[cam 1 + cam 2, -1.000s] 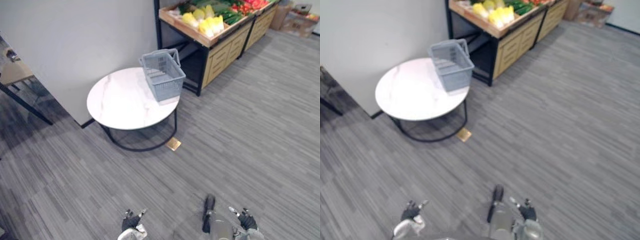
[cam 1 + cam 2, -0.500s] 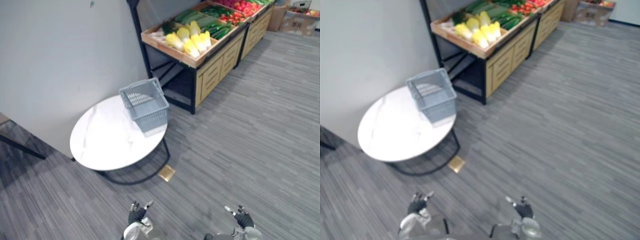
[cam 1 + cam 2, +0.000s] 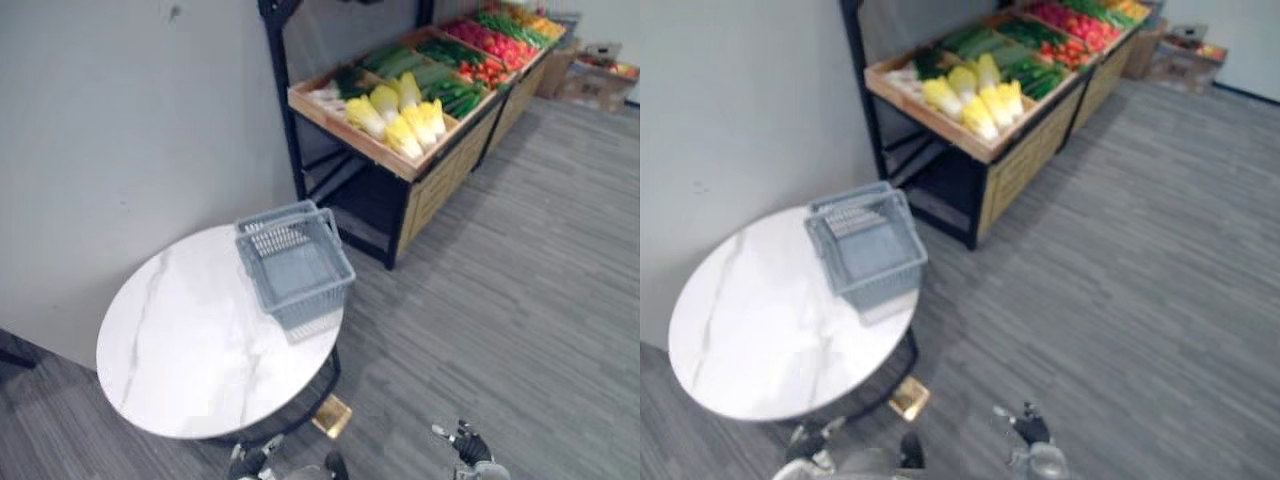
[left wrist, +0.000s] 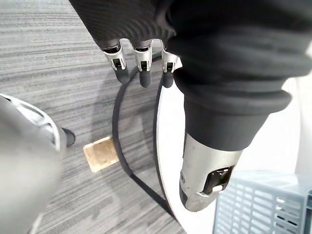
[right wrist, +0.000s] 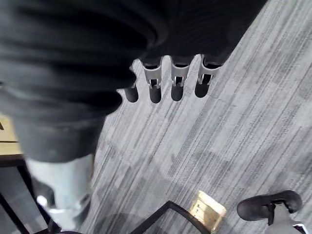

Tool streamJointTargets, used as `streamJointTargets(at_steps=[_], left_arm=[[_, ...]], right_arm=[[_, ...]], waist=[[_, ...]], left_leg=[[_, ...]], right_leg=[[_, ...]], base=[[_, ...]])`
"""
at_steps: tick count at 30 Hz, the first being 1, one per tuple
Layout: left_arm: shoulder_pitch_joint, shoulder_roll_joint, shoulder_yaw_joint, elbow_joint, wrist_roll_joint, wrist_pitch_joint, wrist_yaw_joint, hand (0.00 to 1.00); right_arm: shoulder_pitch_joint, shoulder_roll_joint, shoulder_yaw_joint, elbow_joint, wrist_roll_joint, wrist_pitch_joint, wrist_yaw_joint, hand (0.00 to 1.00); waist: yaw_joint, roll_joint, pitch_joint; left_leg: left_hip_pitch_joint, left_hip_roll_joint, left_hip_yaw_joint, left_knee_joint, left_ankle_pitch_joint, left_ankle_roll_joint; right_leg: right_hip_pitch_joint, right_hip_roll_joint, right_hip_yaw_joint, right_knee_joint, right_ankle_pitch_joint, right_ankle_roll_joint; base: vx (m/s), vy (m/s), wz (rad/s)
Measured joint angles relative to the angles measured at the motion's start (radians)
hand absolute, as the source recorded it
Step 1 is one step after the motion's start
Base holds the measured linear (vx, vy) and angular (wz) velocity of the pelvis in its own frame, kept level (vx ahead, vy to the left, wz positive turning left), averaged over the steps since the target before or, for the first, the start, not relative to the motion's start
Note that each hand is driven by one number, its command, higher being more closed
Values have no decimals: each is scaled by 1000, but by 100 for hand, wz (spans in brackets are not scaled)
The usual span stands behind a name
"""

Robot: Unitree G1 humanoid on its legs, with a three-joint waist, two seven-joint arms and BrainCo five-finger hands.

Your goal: Pick vegetable in the basket

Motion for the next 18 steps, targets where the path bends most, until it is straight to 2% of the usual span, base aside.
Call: streamJointTargets(at_steps=[1, 2, 3, 4, 5, 6, 7, 8, 9, 10, 11, 12, 13, 14, 15, 16, 17, 18], left_arm=[[2, 11, -16, 1, 0, 3, 1, 0], [3, 26, -49, 8, 3, 7, 2, 0], [5, 30, -77, 19, 7, 16, 1, 0], [4, 30, -90, 22, 7, 18, 1, 0], [-3, 34, -111, 29, 9, 21, 1, 0], [-18, 36, -123, 39, 9, 22, 0, 0], [-27, 33, -124, 41, 9, 22, 2, 0], [-41, 20, -116, 34, 9, 21, 2, 0], [-44, 12, -111, 27, 9, 19, 5, 0], [-44, 7, -105, 24, 8, 19, 8, 0], [-44, 0, -91, 17, 9, 12, 18, 0], [-39, -6, -70, 13, 9, 7, 26, 0], [-33, -7, -64, 5, 9, 5, 32, 0], [-32, -15, -57, 6, 9, 2, 37, 0], [-24, -40, -46, -3, 9, -1, 38, 0], [-24, -52, -38, -7, 9, -3, 39, 0], [-26, -66, -27, -8, 8, -5, 40, 0], [-35, -70, -17, -9, 7, -5, 40, 0]], right_arm=[[5, 0, 0, 7, -12, 0, 2, 0], [16, -3, 2, 14, -29, 0, 5, 0], [24, -4, -9, 4, -20, -3, 8, 0], [21, -8, -9, -4, -25, -5, 7, 0], [21, -19, -9, -18, -27, -9, 8, 0], [19, -27, -10, -21, -27, -15, 8, 0], [19, -30, -12, -24, -27, -18, 8, 0], [23, -38, -22, -29, -27, -18, 6, 0], [26, -45, -27, -29, -28, -17, 3, 0], [27, -46, -28, -29, -28, -17, 1, 0], [25, -48, -29, -31, -28, -17, 0, 0], [25, -47, -26, -31, -28, -17, -2, 0], [25, -44, -23, -31, -28, -16, -2, 0], [21, -52, -17, -31, -29, -16, -4, 0], [3, -66, -15, -32, -30, -15, -8, 0], [-6, -70, -13, -33, -30, -15, -9, 0], [-15, -72, -7, -36, -29, -17, -10, 0], [-19, -69, -7, -42, -29, -18, -10, 0]], waist=[[-6, 0, 7], [-19, -5, 16], [-37, 1, 19], [-42, 5, 22], [-49, 11, 23], [-60, 12, 24], [-65, 15, 24], [-64, 20, 29], [-64, 28, 29], [-63, 31, 31], [-61, 35, 39], [-58, 34, 39], [-59, 30, 39], [-59, 43, 49], [-51, 85, 50], [-44, 85, 58], [-38, 99, 58], [-37, 106, 62]], left_leg=[[32, -8, -7, -15, -11, -3], [96, -19, -31, -21, -35, -3], [163, -24, -54, -36, -55, -4], [192, -25, -58, -48, -61, -10], [242, -25, -85, -66, -70, -15], [270, -21, -126, -82, -76, -16], [277, -17, -157, -86, -81, -16], [288, -9, -210, -83, -101, -21], [291, 0, -264, -76, -121, -32], [290, 5, -288, -69, -130, -41], [288, 14, -339, -46, -149, -69], [289, 25, -379, -22, -177, -99], [291, 31, -398, -10, -192, -115], [305, 71, -437, 7, -207, -139], [302, 109, -435, 21, -181, -176], [292, 125, -436, 27, -166, -180], [267, 145, -441, 39, -141, -197], [231, 162, -466, 75, -92, -196]], right_leg=[[-38, 3, 20, 109, 39, 28], [-109, 3, 18, 316, 48, 33], [-175, 2, -15, 451, 29, 1], [-209, 1, -34, 491, 4, -20], [-273, -3, -87, 507, -65, -65], [-317, -5, -134, 445, -127, -123], [-336, -3, -153, 373, -145, -152], [-351, 0, -166, 197, -153, -164], [-349, 11, -138, -14, -147, -159], [-345, 16, -107, -111, -139, -158], [-333, 26, -34, -271, -127, -157], [-322, 27, 14, -356, -82, -154], [-313, 25, 19, -376, -46, -140], [-294, 37, -26, -343, -5, -99], [-282, 62, -70, -322, -30, -130], [-284, 71, -88, -314, -41, -146], [-282, 82, -119, -311, -53, -165], [-267, 85, -168, -314, -69, -191]], base=[[382, 137, 37], [371, 73, 41], [366, 55, 38], [349, 38, 43], [345, 2, 63], [335, -26, 89], [343, -94, 126], [339, -153, 138], [343, -182, 134], [463, -318, 131], [416, -316, 124], [432, -348, 121], [482, -413, 114], [563, -481, 99], [553, -477, 83], [307, -295, 54], [330, -378, 65], [306, -371, 75]])
